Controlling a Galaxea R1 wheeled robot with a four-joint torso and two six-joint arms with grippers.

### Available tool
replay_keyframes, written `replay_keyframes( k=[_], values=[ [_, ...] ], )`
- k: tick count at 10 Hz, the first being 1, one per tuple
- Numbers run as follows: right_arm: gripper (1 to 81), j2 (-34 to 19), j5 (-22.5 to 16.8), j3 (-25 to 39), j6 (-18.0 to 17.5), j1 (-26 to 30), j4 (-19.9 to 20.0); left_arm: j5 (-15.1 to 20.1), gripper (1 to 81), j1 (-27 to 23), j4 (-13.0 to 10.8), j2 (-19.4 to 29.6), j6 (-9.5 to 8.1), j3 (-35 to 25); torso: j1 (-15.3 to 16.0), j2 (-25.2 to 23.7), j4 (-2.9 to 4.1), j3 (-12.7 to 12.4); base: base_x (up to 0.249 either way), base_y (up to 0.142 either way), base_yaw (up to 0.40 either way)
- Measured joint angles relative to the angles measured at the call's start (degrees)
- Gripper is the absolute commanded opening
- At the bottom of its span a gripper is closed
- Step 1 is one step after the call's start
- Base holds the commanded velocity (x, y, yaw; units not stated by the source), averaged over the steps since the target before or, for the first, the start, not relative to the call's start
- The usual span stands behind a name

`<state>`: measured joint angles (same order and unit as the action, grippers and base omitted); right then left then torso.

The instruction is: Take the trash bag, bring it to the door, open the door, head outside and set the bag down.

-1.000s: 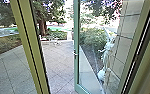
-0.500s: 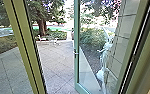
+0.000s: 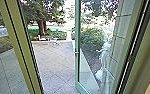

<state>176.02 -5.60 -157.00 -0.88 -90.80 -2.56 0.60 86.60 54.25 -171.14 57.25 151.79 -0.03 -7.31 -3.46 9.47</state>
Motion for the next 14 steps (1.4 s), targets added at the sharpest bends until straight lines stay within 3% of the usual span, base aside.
replay_keyframes(
  k=[5,14],
  values=[
    [81.1,0.1,0.0,0.0,0.0,0.0,0.0,0.0,1.0,0.1,0.0,0.1,0.00,0.0,0.0,0.0,0.00,0.0,0.000,-0.062,0.000],
    [81.1,0.2,0.0,0.0,0.0,0.0,0.0,0.0,1.0,0.1,0.0,0.2,0.00,0.0,0.0,0.0,0.00,0.0,0.000,0.000,0.000]
  ],
)
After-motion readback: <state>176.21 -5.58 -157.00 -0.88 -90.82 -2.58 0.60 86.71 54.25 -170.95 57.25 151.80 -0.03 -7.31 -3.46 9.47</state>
